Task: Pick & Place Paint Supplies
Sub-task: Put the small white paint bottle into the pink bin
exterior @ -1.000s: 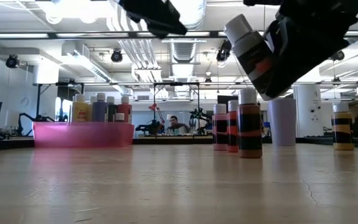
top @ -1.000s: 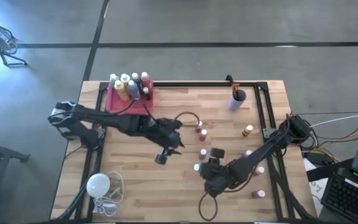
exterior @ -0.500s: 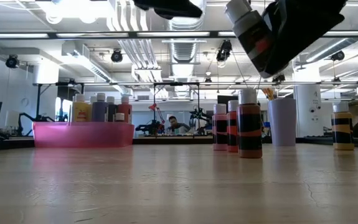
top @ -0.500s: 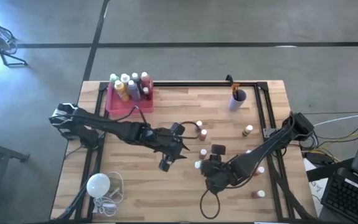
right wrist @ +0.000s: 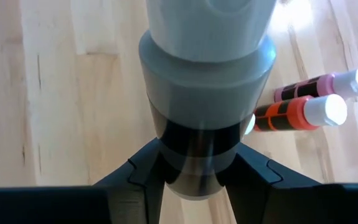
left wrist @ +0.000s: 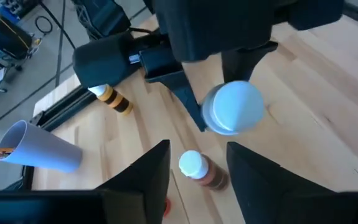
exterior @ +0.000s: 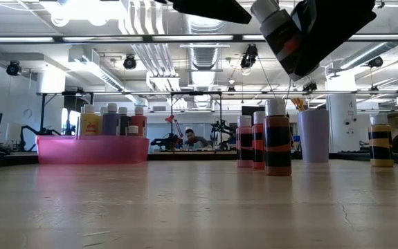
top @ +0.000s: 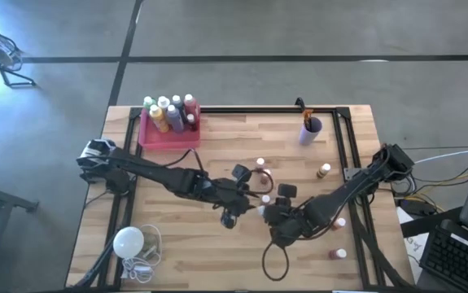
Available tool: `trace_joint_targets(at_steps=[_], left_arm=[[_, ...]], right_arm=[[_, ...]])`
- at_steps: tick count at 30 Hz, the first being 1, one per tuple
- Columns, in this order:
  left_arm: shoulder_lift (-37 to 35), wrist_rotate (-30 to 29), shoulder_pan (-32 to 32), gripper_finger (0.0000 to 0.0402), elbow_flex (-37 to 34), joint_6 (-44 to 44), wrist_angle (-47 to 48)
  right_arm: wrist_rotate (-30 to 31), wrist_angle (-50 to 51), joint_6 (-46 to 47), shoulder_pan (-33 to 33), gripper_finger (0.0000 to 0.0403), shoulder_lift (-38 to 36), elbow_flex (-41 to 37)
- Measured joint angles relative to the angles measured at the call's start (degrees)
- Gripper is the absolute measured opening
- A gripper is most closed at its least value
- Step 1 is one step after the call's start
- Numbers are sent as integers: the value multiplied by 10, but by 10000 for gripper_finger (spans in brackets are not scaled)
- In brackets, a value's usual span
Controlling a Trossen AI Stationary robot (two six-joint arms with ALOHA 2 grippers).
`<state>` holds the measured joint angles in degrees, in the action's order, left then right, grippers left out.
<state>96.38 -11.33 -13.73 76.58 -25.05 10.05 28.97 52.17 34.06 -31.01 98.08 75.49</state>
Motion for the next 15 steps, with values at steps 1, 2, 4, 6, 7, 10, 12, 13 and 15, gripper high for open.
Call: trace_joint_targets(at_steps=[1,2,4,6,7,10,12,13,15], left_arm=[[2,0,-1,170,5,-2,6],[5,0,-2,179,9,-3,13],[12,-1,-4,196,17,-3,19],[20,-2,-7,208,22,-2,20],[23,-1,-8,211,24,-5,20],[32,-1,-9,213,30,-11,20],[35,-2,-9,212,32,-11,21],[35,-3,-8,212,34,-11,20],[35,-3,-8,212,36,-11,14]], right_arm=[[-3,3,0,1,131,0,-1],[-4,4,0,2,131,0,-2],[-6,5,-1,5,131,0,-3],[-6,7,-6,8,131,-1,-3],[-7,6,-9,10,131,-1,-3],[-10,14,-11,15,132,-1,-3],[-10,18,-11,17,132,-1,-3],[-10,17,-11,17,132,-1,-3],[-10,17,-13,18,132,-1,-3]])
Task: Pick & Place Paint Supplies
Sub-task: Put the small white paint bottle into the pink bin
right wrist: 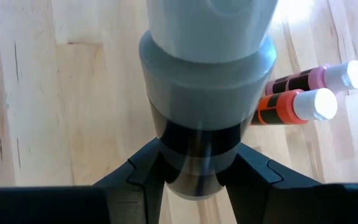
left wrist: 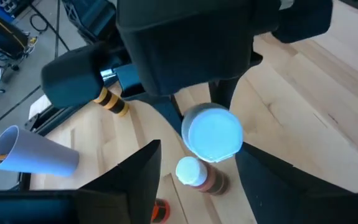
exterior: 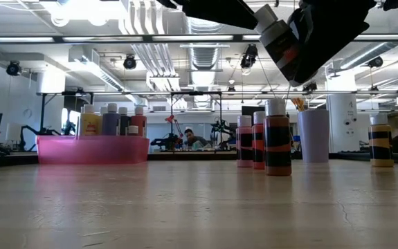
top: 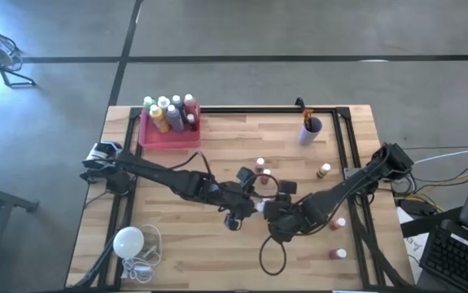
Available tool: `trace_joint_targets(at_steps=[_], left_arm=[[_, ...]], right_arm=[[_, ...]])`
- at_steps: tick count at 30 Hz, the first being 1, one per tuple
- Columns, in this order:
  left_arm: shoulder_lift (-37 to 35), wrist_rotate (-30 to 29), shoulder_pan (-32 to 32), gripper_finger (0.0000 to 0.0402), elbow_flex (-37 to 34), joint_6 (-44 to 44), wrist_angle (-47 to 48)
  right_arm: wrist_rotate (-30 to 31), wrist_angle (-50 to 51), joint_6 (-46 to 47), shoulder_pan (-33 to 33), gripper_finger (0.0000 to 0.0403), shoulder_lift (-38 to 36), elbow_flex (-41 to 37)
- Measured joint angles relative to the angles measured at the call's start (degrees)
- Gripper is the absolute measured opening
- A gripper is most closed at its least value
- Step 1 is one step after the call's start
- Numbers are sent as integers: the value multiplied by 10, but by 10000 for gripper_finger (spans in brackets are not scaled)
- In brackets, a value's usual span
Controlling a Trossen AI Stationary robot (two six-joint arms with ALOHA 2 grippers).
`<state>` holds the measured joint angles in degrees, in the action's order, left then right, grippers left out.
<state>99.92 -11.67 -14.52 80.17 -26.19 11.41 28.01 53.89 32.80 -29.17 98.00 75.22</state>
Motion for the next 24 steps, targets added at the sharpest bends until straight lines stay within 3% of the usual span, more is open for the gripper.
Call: trace_joint_targets(at_steps=[24], left_arm=[[25,2,-1,211,7,-22,-7]], right_arm=[[-16,2,-16,17,132,0,1]])
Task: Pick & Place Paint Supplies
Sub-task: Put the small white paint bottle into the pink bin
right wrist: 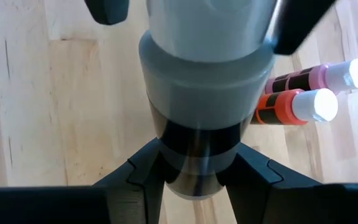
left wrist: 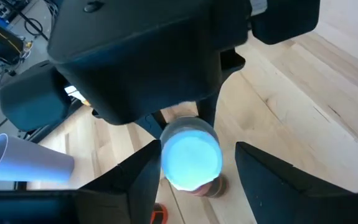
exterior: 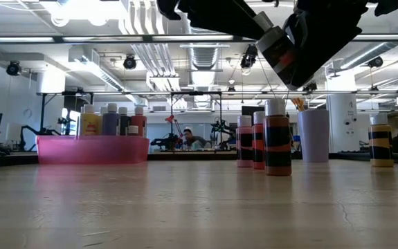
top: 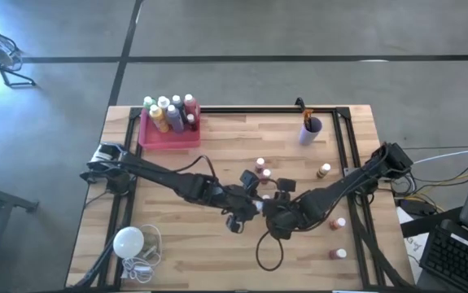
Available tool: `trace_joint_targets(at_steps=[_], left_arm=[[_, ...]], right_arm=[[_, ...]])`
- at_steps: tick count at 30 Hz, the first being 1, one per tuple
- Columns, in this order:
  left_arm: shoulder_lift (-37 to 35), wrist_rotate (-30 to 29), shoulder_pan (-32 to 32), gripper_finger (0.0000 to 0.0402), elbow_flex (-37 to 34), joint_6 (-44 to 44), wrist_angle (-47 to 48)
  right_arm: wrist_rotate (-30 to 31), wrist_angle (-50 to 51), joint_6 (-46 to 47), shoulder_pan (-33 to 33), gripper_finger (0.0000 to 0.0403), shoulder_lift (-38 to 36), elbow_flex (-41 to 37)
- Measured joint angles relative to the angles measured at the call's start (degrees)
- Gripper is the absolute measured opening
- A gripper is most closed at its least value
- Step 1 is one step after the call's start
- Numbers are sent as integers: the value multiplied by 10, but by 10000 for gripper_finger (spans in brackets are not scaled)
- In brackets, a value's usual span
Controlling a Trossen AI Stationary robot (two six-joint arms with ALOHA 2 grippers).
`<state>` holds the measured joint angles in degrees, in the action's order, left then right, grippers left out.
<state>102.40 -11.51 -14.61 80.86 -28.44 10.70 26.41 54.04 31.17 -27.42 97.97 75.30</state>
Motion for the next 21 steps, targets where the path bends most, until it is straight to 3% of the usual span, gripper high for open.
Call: trace_joint_targets(at_steps=[21], left_arm=[[4,3,0,211,18,14,13]], right_arm=[[1,2,-4,0,132,0,1]])
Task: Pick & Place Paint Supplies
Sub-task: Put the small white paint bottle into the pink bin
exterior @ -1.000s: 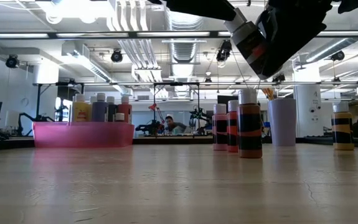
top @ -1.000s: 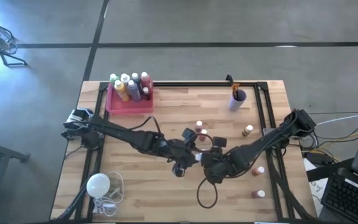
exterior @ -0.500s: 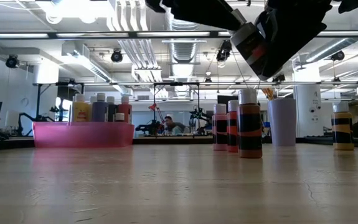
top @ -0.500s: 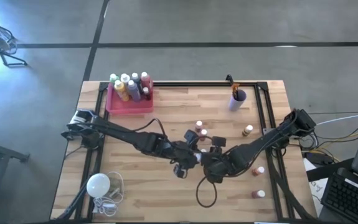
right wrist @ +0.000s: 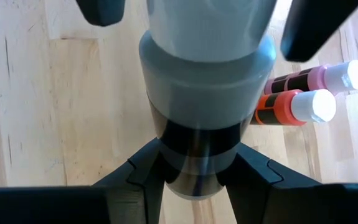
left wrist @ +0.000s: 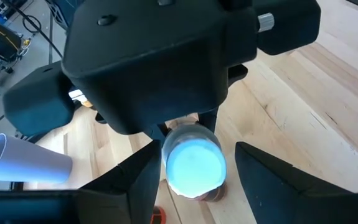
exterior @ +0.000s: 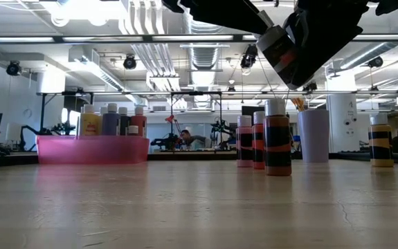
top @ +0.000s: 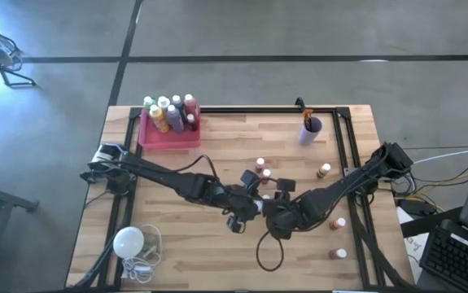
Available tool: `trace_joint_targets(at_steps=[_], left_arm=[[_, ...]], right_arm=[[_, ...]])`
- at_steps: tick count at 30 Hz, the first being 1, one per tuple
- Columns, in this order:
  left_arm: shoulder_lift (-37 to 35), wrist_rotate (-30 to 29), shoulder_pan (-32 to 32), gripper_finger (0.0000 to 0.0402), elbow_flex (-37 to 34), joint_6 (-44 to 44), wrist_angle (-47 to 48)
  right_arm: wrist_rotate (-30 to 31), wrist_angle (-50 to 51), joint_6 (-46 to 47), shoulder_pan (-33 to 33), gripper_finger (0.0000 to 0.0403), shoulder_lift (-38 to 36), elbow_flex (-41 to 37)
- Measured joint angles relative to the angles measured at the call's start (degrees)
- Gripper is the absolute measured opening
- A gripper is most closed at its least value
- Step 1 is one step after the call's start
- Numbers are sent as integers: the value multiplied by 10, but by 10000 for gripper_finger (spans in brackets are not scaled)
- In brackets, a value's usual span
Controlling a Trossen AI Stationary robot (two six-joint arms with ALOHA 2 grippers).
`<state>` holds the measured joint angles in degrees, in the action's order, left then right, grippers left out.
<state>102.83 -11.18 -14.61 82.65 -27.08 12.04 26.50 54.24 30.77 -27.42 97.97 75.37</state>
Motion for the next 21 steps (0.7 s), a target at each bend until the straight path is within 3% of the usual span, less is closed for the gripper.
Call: trace_joint_targets(at_steps=[21], left_arm=[[0,14,3,159,-3,5,-10]], right_arm=[[0,0,-10,0,132,0,0]])
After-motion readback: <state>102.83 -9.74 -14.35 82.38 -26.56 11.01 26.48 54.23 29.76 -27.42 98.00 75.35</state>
